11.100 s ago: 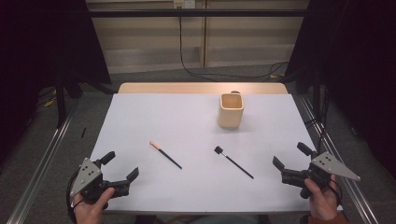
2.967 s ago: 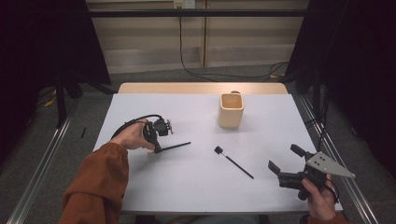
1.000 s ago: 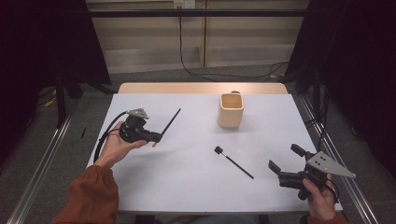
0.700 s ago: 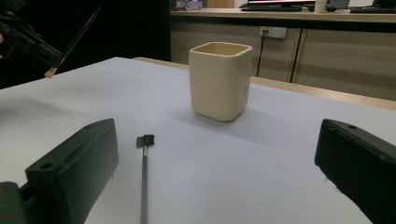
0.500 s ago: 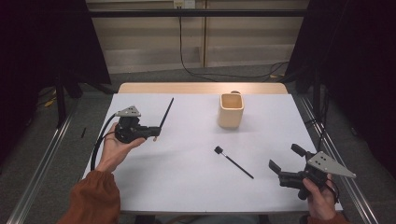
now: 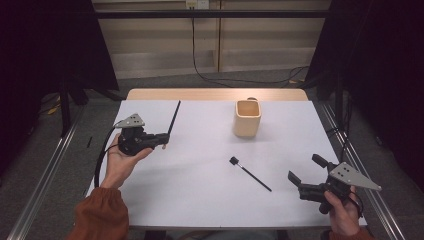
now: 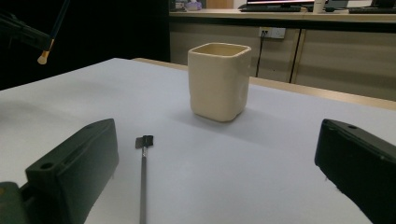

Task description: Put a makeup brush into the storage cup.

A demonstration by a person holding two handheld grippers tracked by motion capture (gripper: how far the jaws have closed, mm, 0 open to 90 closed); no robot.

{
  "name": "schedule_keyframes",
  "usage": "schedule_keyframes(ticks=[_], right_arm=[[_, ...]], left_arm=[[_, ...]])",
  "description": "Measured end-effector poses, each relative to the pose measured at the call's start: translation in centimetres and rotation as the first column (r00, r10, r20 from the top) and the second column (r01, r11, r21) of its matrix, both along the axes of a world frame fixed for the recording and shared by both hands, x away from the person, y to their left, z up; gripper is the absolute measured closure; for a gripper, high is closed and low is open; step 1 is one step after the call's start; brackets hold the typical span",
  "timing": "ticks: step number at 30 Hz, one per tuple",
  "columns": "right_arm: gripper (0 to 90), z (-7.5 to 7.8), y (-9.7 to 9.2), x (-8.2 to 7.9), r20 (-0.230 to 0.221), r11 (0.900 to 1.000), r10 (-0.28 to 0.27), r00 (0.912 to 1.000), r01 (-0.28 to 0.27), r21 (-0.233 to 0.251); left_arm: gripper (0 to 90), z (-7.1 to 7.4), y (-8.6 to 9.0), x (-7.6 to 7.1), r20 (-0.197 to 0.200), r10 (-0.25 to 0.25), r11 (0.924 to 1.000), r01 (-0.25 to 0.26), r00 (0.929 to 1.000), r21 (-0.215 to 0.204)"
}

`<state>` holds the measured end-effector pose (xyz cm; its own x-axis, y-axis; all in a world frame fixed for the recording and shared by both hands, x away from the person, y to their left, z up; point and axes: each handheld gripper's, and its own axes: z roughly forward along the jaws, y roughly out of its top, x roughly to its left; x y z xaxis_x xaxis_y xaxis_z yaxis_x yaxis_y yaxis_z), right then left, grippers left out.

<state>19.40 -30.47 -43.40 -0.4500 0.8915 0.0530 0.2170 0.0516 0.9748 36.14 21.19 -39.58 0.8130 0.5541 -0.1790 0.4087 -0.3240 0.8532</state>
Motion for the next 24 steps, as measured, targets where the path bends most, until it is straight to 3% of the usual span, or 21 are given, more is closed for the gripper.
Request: schedule_keyframes(ticks=[7,11,24], right_arm=[[0.0,0.0,0.1,0.0,-0.001,0.9999,0.008,1.0000,-0.008,-0.010],[0.0,0.0,0.1,0.0,-0.001,1.0000,0.003,1.0000,-0.003,-0.001],[0.0,0.0,0.1,0.0,0.000,1.0000,0.005,1.0000,-0.005,0.004]], left_arm=[[84.7,-0.2,-0.8,-1.1,0.029,-0.039,0.9989,0.038,0.9988,0.029],[84.7,-0.1,-1.2,-1.8,0.020,-0.057,0.9983,0.057,0.9982,-0.003],[84.7,0.6,-1.8,-3.0,0.021,-0.089,0.9954,0.090,0.9958,-0.034]])
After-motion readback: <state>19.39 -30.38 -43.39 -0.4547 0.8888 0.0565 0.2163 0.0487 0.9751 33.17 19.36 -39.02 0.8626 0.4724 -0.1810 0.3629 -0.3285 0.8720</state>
